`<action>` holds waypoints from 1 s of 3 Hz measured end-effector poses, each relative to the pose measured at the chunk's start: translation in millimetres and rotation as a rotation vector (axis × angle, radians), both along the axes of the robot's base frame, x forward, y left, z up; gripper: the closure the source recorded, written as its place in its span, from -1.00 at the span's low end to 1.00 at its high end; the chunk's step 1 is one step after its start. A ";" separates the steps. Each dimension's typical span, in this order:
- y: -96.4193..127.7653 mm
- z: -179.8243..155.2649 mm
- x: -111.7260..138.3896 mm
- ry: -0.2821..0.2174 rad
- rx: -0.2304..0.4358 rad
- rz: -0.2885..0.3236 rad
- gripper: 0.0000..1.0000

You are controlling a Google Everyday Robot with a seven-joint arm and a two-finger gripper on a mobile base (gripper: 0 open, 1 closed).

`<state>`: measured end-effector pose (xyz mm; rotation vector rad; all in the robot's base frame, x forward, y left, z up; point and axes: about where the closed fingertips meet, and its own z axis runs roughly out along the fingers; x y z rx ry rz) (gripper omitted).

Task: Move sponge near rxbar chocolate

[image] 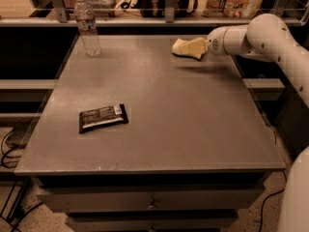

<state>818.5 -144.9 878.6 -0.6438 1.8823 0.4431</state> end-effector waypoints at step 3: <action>-3.0 -39.2 22.9 0.088 -0.023 -0.005 -0.63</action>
Offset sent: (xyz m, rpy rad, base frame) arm 0.0322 -0.0094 -0.0384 -0.0167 0.0853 -0.0125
